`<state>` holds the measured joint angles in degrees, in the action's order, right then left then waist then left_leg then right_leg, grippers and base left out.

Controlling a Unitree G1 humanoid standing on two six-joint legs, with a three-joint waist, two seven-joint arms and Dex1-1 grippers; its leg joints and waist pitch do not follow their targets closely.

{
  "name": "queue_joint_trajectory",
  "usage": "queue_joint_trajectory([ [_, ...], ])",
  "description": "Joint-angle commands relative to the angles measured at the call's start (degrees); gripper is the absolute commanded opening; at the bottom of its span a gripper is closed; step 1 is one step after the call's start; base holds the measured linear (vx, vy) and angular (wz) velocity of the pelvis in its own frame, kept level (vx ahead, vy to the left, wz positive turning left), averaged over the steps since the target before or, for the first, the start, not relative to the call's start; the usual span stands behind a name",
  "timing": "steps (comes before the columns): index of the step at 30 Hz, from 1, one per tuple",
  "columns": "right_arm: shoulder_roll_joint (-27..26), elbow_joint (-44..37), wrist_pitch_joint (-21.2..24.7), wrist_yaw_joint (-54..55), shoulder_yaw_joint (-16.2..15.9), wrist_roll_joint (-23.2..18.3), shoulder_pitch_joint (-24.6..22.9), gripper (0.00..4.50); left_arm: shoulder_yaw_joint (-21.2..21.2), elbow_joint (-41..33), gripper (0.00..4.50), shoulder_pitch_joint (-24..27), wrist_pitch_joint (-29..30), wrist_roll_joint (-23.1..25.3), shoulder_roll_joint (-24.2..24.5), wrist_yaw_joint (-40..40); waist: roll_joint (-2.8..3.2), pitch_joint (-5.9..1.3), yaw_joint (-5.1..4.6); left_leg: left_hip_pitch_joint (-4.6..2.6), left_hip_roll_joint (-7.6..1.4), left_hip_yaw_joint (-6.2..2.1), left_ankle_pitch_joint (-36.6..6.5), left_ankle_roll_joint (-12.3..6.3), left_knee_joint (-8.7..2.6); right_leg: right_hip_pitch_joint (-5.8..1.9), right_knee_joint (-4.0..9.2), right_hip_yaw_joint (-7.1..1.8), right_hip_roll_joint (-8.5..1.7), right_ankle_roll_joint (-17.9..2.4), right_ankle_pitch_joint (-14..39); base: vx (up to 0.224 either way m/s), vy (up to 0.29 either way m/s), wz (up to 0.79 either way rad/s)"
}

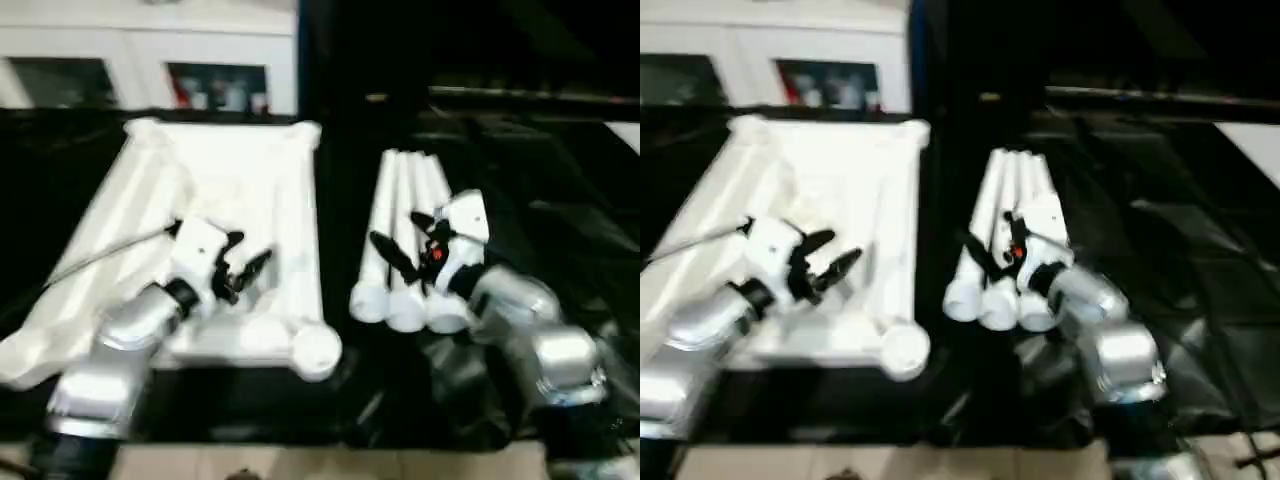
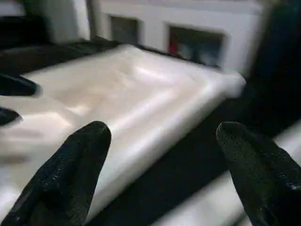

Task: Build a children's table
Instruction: Move to table

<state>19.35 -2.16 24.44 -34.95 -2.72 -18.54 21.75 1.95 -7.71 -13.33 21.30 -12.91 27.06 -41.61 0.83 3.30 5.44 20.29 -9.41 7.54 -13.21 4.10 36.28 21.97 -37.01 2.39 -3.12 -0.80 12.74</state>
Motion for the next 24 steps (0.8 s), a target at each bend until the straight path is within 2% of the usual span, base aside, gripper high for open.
queue_joint_trajectory([
  [1,2.2,-0.7,1.0,-4.2,0.2,-1.1,0.4,4.0,4.2,-0.2,2.78,-1.5,0.2,-0.5,2.3,-6.6,-0.22,-2.15,-0.31,-1.33,-2.82,0.07,-17.2,0.42,-5.73,-1.79,5.6,-2.94,-4.17,-12.0,16.7,-0.072,0.01,0.13],
  [2,3.6,-0.5,1.3,-6.6,-0.5,-1.1,0.5,4.0,6.2,0.5,2.78,-2.2,-0.1,-0.4,4.5,-10.6,-0.12,-1.93,-0.14,-1.45,-2.75,0.04,-18.3,0.46,-5.93,-1.68,5.94,-3.02,-4.39,-10.9,20.8,-0.055,0.001,0.1],
  [3,5.1,-0.5,0.9,-9.4,-1.5,-0.9,0.2,4.0,8.2,1.2,2.78,-2.9,-0.5,-0.1,6.6,-14.5,0.13,-2.31,-0.03,-1.76,-3.05,0.2,-17.5,0.7,-6.14,-1.38,6.28,-3.4,-4.72,-8.8,23.7,0.0,0.0,0.0],
  [5,6.5,-0.5,0.9,-11.6,-2.3,-0.7,-0.3,4.0,9.9,1.3,2.78,-3.3,0.0,0.1,8.2,-17.6,0.13,-2.59,-0.2,-0.69,-3.13,0.12,-14.0,0.6,-6.37,-2.08,5.72,-3.31,-4.71,-8.7,19.3,0.0,0.0,0.0],
  [7,8.3,-1.0,1.0,-13.9,-3.6,-0.3,-1.1,4.0,12.0,1.3,2.78,-3.7,-0.1,1.1,10.1,-20.8,0.37,-2.86,-0.31,-0.55,-3.06,0.28,-12.4,0.41,-6.13,-2.05,5.46,-3.28,-4.71,-9.5,16.0,0.0,0.0,0.0],
  [8,8.3,-1.0,1.0,-13.9,-3.6,-0.3,-1.1,4.0,12.0,1.3,2.61,-3.7,-0.1,1.1,10.1,-20.8,0.26,-3.02,-0.32,-0.33,-3.12,0.34,-11.3,0.16,-6.02,-2.19,5.38,-3.21,-4.74,-10.0,14.6,0.0,0.0,0.0],
  [9,10.4,-2.7,2.1,-16.2,-4.8,-1.3,-2.5,4.0,14.2,1.6,2.61,-4.3,-0.1,2.8,12.0,-23.4,0.37,-3.21,-0.22,-0.26,-3.02,0.39,-9.8,-0.14,-5.81,-2.28,5.21,-3.15,-4.63,-10.4,12.5,0.0,0.0,0.0],
  [11,11.1,-3.3,2.4,-16.7,-5.1,-1.5,-3.1,4.0,14.9,2.0,2.49,-4.6,0.4,3.5,12.5,-23.6,0.34,-3.27,-0.27,0.08,-3.01,0.47,-7.4,-0.68,-5.65,-2.46,4.9,-3.12,-4.48,-10.9,8.7,0.0,0.0,0.0],
  [12,11.7,-4.4,2.9,-17.4,-5.6,-1.8,-4.3,4.0,15.9,3.3,2.38,-5.2,0.7,4.7,13.2,-23.7,0.87,-3.32,-0.18,0.07,-2.99,0.42,-7.3,-0.66,-5.61,-2.41,4.83,-3.04,-4.5,-11.1,8.3,0.0,0.0,0.0],
  [13,11.9,-4.9,2.8,-17.6,-5.9,-1.6,-5.1,4.0,16.4,3.9,2.31,-5.4,1.1,4.6,13.7,-24.1,0.65,-3.36,-0.31,0.21,-2.9,0.48,-7.0,-0.83,-5.51,-2.55,4.86,-3.0,-4.35,-11.3,7.2,0.0,0.0,0.0],
  [15,12.1,-5.1,2.5,-18.0,-6.2,-1.2,-5.8,4.0,17.1,3.8,2.06,-5.0,0.9,3.9,15.0,-26.5,0.85,-3.56,-0.23,0.21,-2.92,0.43,-5.8,-0.9,-5.46,-2.63,4.6,-2.9,-4.42,-12.1,5.4,0.0,0.0,0.0],
  [17,12.2,-5.3,2.3,-18.3,-6.3,-1.0,-6.3,4.0,17.5,3.6,1.89,-4.7,0.9,3.7,15.8,-28.0,0.77,-3.54,-0.32,0.12,-2.97,0.51,-5.8,-1.11,-5.45,-2.54,4.59,-2.9,-4.37,-12.9,4.4,0.0,0.0,0.0],
  [19,12.5,-5.6,2.3,-18.4,-6.7,-0.7,-6.7,4.0,18.0,3.6,1.82,-4.6,1.2,4.1,16.7,-29.2,0.82,-3.53,-0.28,0.09,-3.03,0.58,-5.7,-1.25,-5.4,-2.52,4.5,-2.91,-4.4,-13.6,3.5,0.0,0.0,0.0],
  [21,12.7,-5.9,2.4,-18.5,-6.9,-0.7,-6.8,4.0,18.2,3.9,1.74,-4.7,1.1,4.6,17.1,-29.4,0.88,-3.32,-0.21,0.02,-3.12,0.52,-7.1,-1.01,-5.62,-2.48,4.63,-2.85,-4.39,-13.6,5.6,0.0,0.0,0.0],
  [24,12.8,-6.9,3.4,-19.2,-7.3,-1.4,-7.0,4.0,18.7,4.5,1.4,-4.8,0.7,5.3,17.8,-30.0,0.73,-3.06,-0.24,-0.18,-3.18,0.54,-9.6,-0.49,-5.84,-2.37,5.07,-2.99,-4.53,-12.8,10.2,0.0,0.0,0.0],
])
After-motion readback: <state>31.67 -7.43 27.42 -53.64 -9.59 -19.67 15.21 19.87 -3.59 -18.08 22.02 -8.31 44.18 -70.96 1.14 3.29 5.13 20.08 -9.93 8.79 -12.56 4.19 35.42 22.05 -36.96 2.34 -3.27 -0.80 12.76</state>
